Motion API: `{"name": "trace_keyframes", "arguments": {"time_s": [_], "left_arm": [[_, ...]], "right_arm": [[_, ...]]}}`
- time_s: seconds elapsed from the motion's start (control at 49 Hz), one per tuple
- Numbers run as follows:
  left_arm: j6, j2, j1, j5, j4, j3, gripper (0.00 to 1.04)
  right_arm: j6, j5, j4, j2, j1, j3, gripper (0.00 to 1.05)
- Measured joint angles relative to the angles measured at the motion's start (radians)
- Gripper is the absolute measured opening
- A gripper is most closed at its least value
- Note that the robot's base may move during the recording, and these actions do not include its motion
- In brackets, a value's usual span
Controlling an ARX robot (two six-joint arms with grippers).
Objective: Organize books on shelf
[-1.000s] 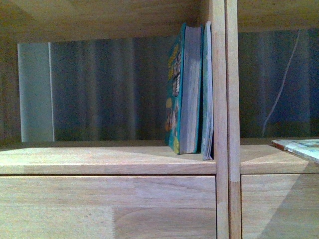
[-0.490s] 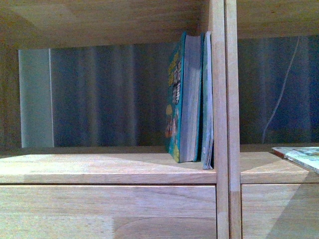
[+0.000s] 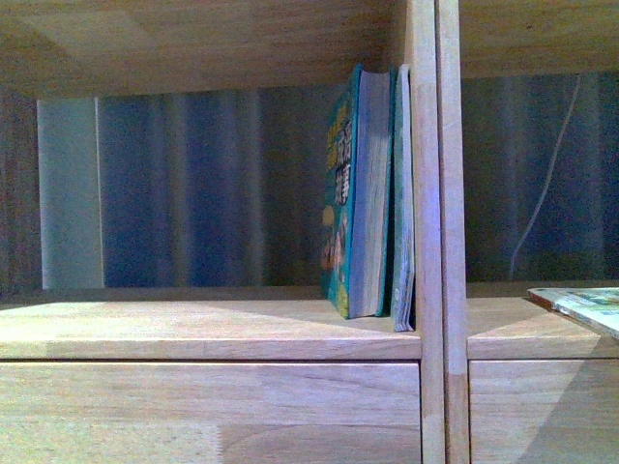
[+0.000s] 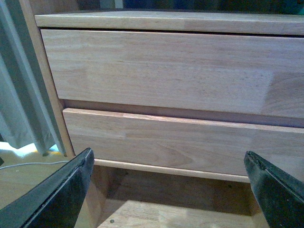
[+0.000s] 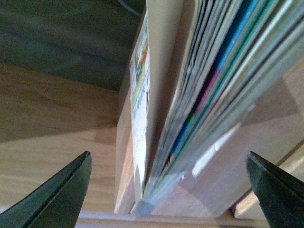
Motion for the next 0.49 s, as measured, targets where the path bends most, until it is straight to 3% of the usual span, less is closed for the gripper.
{"name": "trace_keyframes", "arguments": {"time_s": [0.204,0.49], "left_arm": [[0.0,0.0,0.0,0.0,0.0,0.0,0.97],[0.0,0.0,0.0,0.0,0.0,0.0,0.97]], "right_arm": [[0.041,0.011,0.046,0.094,-0.003,0.107,0.96],[0.041,0.035,0.069,0.162,-0.016,0.127,0.46]]}}
